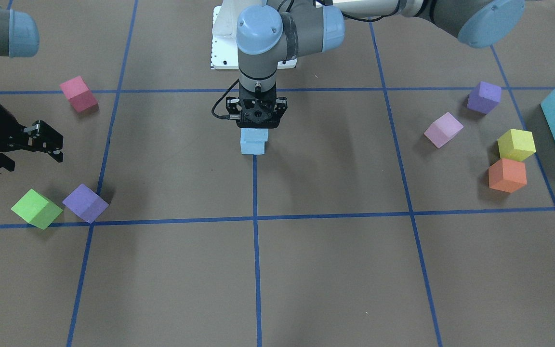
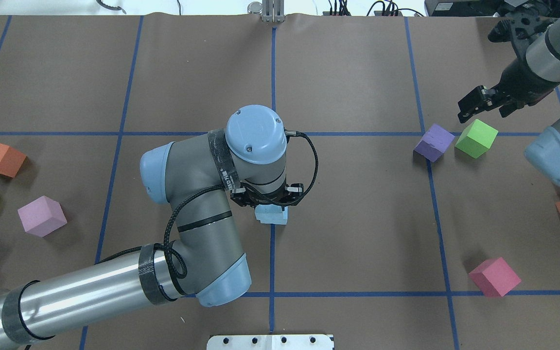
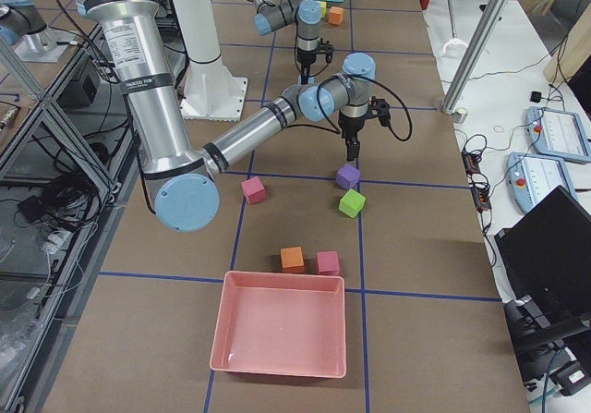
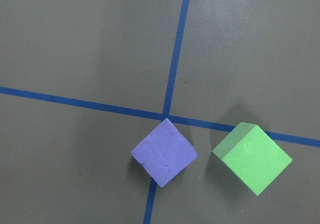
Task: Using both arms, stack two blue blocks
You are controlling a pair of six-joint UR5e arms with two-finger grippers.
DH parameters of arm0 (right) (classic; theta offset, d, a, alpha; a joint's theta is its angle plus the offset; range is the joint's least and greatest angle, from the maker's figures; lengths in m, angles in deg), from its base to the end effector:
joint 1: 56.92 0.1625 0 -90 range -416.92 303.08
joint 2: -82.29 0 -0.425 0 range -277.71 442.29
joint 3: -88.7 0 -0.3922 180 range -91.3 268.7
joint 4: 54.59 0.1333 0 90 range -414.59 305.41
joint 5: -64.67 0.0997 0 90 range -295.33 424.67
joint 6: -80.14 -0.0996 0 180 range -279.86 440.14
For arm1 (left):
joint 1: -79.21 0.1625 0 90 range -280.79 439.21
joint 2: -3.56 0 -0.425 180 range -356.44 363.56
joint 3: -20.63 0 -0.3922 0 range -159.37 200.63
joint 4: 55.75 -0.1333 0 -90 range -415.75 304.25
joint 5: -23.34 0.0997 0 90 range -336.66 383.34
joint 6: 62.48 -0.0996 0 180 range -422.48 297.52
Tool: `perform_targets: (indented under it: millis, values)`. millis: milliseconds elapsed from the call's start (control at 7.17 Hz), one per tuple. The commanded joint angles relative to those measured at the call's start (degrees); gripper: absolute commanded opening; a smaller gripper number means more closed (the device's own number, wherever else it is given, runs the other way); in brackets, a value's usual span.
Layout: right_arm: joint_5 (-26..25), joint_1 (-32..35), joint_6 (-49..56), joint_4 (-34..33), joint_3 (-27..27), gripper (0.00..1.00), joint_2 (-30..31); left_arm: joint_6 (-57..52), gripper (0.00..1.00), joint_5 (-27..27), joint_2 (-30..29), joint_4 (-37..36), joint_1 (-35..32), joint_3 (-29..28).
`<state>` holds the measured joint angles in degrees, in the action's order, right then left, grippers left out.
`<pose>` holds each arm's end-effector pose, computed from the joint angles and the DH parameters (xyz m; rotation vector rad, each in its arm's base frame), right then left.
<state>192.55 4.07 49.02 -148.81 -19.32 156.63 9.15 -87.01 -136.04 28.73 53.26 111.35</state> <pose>-0.2117 -0.5305 0.3736 0.1047 -0.8070 -0.1351 0.5958 -0.3997 0.1321 -0.0202 0.8427 0.0145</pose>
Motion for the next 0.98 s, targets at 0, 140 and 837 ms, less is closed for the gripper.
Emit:
perform_targets:
  millis: [0, 140, 837]
  values:
    - [0.00, 0.00, 0.00, 0.00, 0.00, 1.00, 0.10, 0.09, 0.55, 0.05, 0.03, -0.01, 0.20, 0.43]
    - [0.00, 0.00, 0.00, 0.00, 0.00, 1.00, 0.10, 0.53, 0.55, -0.04, -0.15, -0.01, 0.20, 0.43]
    - [0.00, 0.00, 0.00, 0.09, 0.00, 1.00, 0.10, 1.76, 0.69, -0.13, -0.24, 0.52, 0.20, 0.43]
